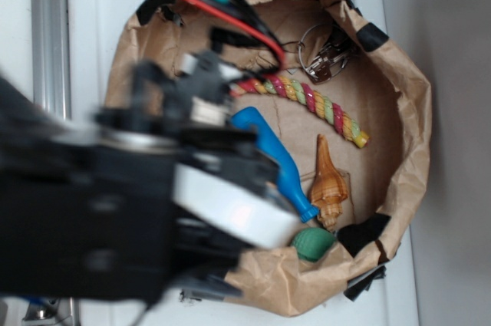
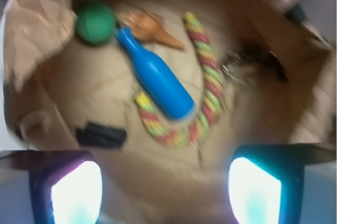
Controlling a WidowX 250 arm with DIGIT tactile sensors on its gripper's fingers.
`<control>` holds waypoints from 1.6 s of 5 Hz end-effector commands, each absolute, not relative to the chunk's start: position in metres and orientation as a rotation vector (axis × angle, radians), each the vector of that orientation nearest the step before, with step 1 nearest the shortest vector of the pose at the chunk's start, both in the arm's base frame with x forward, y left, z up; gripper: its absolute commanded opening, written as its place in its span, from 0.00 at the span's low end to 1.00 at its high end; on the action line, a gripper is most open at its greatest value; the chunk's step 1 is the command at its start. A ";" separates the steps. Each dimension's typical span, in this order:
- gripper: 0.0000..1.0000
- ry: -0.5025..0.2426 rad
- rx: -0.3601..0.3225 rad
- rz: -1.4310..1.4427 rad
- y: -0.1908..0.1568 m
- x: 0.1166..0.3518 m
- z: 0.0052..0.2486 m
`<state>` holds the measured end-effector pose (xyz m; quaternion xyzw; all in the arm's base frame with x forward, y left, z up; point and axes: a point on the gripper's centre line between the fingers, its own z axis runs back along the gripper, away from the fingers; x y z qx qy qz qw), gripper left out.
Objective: Grab the multicolored rope.
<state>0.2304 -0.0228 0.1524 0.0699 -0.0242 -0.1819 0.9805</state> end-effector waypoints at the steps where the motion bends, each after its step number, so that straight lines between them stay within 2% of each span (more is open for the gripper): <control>1: 1.00 -0.024 0.162 -0.308 0.003 0.273 0.121; 5: 1.00 -0.024 0.162 -0.308 0.003 0.273 0.121; 6: 1.00 -0.077 0.124 -0.379 0.005 0.285 0.101; 7: 1.00 -0.152 0.221 -0.379 0.011 0.304 0.095; 8: 1.00 -0.194 0.209 -0.394 0.011 0.323 0.065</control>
